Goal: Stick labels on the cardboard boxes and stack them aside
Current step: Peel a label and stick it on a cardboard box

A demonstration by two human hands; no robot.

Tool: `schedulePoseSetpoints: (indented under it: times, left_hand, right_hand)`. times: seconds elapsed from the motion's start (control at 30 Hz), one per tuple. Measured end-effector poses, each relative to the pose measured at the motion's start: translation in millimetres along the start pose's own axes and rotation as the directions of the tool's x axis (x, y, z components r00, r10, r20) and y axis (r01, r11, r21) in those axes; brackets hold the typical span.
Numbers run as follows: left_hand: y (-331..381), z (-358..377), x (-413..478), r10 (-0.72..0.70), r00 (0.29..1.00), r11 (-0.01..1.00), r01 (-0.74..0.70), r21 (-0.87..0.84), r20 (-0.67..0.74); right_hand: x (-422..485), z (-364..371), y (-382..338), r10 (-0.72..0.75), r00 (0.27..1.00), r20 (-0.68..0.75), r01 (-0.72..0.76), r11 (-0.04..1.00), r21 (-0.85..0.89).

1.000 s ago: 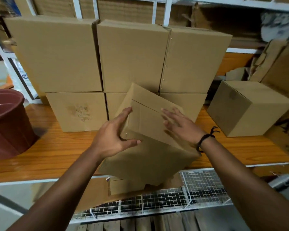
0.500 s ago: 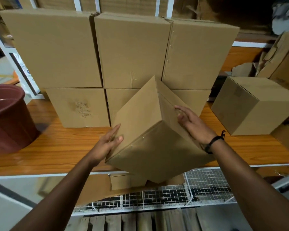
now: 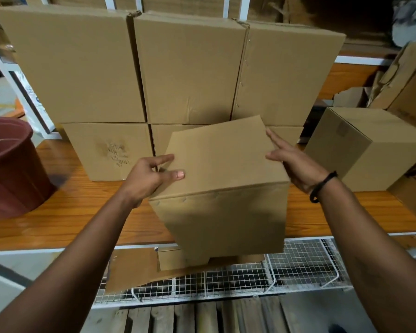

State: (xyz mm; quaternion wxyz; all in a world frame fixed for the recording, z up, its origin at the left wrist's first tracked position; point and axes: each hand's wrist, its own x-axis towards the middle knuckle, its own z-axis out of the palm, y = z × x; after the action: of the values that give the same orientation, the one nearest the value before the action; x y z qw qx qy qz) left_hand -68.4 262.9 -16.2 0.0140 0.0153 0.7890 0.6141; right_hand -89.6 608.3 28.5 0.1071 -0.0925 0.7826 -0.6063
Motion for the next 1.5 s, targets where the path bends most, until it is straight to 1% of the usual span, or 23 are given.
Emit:
schedulePoseSetpoints:
  times: [0.13,0.37,0.5,0.63,0.67,0.73,0.8,0.83,0.93,1.0,1.07,1.13,1.2,1.27,1.37,1.47,1.5]
  left_hand:
    - [-5.7,3.9,3.2,-0.009,1.000,0.997,0.007,0.082,0.023]
    - [-10.4,15.4,6.8,0.045,0.999,0.965,-0.046,0.258,0.011]
    - [-15.0,18.4,8.2,0.068,0.998,0.965,-0.068,0.252,0.006]
    - [-22.4,16.1,6.0,0.102,0.994,0.975,-0.105,0.198,0.025]
    - [-23.9,14.7,3.3,0.131,0.991,0.977,-0.136,0.162,0.041]
    - [-33.8,12.1,-3.2,0.241,0.969,0.962,-0.246,0.119,0.053]
    - [-50.6,10.2,-10.6,0.376,0.926,0.918,-0.377,0.121,0.027]
    - [-59.6,10.7,-14.5,0.422,0.906,0.900,-0.422,0.109,0.023]
    - [-77.2,18.6,-22.1,0.482,0.875,0.872,-0.484,0.073,0.047]
    - [-75.5,23.1,-21.8,0.498,0.866,0.863,-0.501,0.063,0.049]
    - [-69.5,22.6,-14.6,0.489,0.872,0.871,-0.490,0.038,0.024]
    - [-55.3,19.9,-5.8,0.439,0.898,0.898,-0.439,0.036,0.016]
    - [-36.2,18.2,-0.1,0.361,0.931,0.932,-0.361,0.002,0.053]
    - [-26.6,15.4,2.6,0.337,0.937,0.942,-0.336,-0.022,0.090]
    - [-36.0,9.6,-0.2,0.405,0.909,0.913,-0.409,0.016,0.103]
    - [-55.7,4.9,-12.0,0.459,0.883,0.885,-0.464,0.038,0.098]
    - [-58.3,5.7,-16.9,0.473,0.875,0.876,-0.480,0.049,0.104]
  right_hand:
    - [-5.8,14.3,24.7,0.031,0.999,-0.036,-0.028,0.997,0.072]
    - [-11.6,21.8,50.7,0.009,0.992,-0.126,-0.005,0.999,0.035]
    - [-12.8,17.1,60.5,0.011,0.990,-0.141,-0.011,1.000,0.002]
    - [-13.9,9.5,66.7,0.016,0.993,-0.120,-0.012,0.999,0.031]
    - [-13.6,8.3,67.8,-0.004,0.992,-0.124,0.005,1.000,0.007]
    - [-14.2,6.8,68.7,-0.076,0.985,-0.156,0.064,0.994,-0.086]
    - [-19.9,4.9,66.9,-0.137,0.971,-0.198,0.099,0.977,-0.189]
    - [-26.0,4.5,64.3,-0.157,0.965,-0.212,0.109,0.968,-0.225]
    - [-48.5,3.4,56.0,-0.235,0.955,-0.179,0.167,0.930,-0.328]
    - [-54.3,3.4,52.7,-0.223,0.965,-0.138,0.163,0.922,-0.352]
    - [-48.4,2.4,50.9,-0.156,0.978,-0.138,0.099,0.931,-0.352]
    - [-35.7,0.9,47.0,-0.116,0.981,-0.158,0.047,0.921,-0.388]
    - [-24.0,0.6,38.5,-0.096,0.982,-0.165,0.016,0.902,-0.430]
    - [-17.3,0.5,33.2,-0.086,0.985,-0.150,0.010,0.895,-0.447]
    - [-27.5,1.4,36.1,-0.115,0.990,-0.084,0.050,0.833,-0.552]
    - [-57.2,6.1,47.4,-0.234,0.972,0.015,0.195,0.773,-0.604]
    - [-65.6,8.4,51.0,-0.254,0.966,0.048,0.227,0.748,-0.623]
